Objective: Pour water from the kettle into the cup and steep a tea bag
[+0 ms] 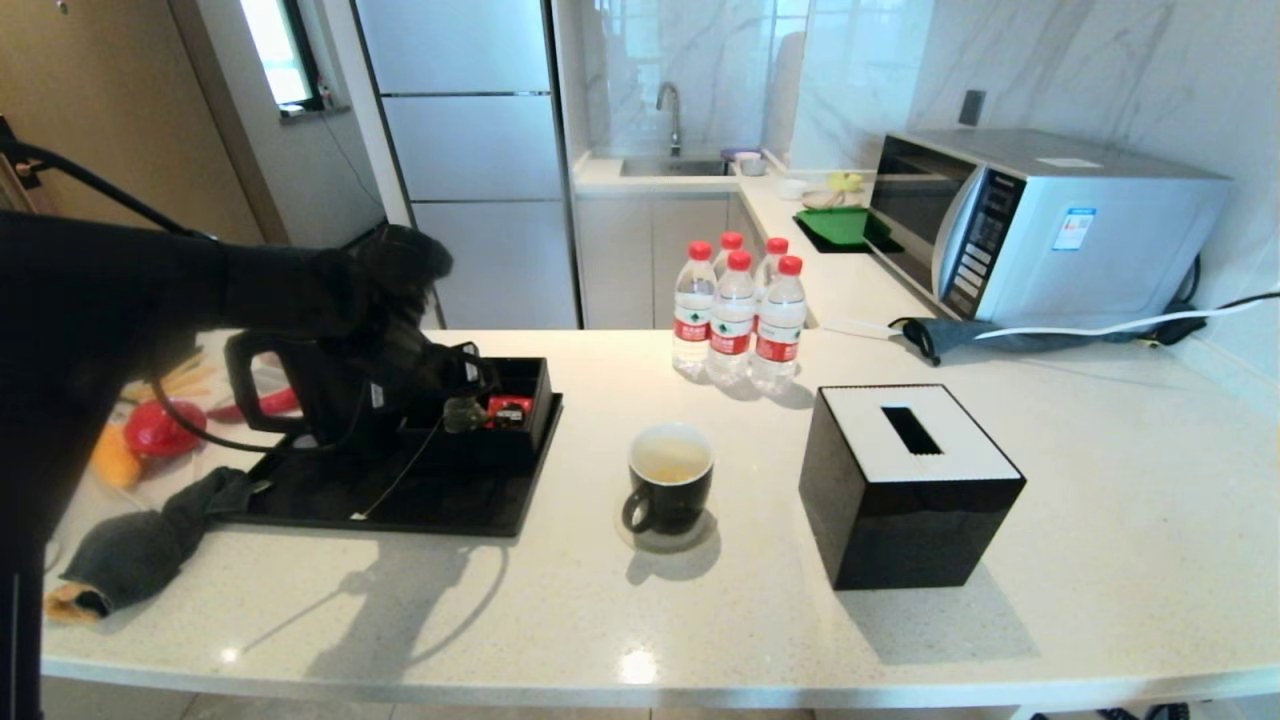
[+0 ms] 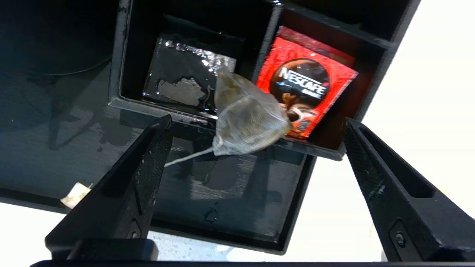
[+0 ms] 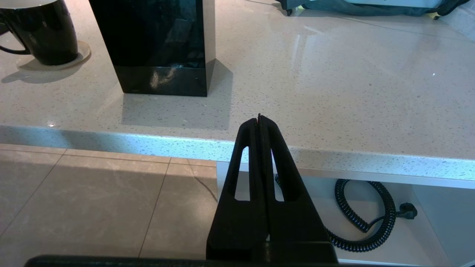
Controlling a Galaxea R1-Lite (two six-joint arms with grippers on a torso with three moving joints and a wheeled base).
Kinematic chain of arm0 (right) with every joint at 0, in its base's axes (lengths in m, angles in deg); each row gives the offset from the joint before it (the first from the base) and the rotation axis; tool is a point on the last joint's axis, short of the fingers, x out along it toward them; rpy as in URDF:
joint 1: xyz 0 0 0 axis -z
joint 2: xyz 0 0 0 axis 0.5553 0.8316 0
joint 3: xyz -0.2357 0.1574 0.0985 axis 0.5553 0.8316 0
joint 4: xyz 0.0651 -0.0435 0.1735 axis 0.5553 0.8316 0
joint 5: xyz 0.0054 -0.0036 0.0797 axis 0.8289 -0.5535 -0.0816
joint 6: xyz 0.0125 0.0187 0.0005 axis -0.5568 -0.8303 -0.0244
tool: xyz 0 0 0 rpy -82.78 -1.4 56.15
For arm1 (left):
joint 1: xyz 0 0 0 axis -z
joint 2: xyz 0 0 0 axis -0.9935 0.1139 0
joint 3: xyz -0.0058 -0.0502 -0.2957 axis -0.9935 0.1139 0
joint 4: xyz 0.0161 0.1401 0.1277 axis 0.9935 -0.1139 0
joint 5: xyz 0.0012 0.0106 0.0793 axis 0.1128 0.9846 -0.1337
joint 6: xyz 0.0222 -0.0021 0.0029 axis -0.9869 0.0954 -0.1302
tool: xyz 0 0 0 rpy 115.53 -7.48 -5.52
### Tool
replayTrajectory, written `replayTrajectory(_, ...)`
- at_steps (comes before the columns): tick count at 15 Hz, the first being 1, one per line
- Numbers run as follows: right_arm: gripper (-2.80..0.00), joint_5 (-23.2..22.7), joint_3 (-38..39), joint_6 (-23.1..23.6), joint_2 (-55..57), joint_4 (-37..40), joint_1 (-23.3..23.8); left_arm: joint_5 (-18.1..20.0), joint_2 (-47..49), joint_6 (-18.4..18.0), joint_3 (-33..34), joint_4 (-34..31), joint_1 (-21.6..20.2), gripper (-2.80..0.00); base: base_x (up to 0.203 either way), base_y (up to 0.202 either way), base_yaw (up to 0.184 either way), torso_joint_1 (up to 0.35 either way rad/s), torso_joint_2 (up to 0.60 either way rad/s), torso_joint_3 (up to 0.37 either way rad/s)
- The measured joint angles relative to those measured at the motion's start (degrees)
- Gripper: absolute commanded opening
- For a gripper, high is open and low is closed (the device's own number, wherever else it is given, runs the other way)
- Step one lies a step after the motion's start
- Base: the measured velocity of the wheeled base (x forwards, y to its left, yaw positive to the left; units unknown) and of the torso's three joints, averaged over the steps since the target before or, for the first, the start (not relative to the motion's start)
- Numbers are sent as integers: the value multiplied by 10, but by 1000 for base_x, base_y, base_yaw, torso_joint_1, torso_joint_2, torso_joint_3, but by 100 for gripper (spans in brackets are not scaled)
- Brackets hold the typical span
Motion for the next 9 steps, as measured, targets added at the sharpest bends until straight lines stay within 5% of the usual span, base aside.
replayTrajectory(6, -280, 0, 0, 0, 0, 0, 0, -1, 15, -9, 0, 1, -2, 0, 0, 0, 0, 0, 0, 0)
replayTrajectory(7, -280, 0, 0, 0, 0, 0, 0, -1, 16, -9, 0, 1, -2, -280, 0, 0, 0, 0, 0, 0)
replayTrajectory(9, -280, 0, 0, 0, 0, 0, 0, -1, 19, -9, 1, 1, -2, -280, 0, 0, 0, 0, 0, 0)
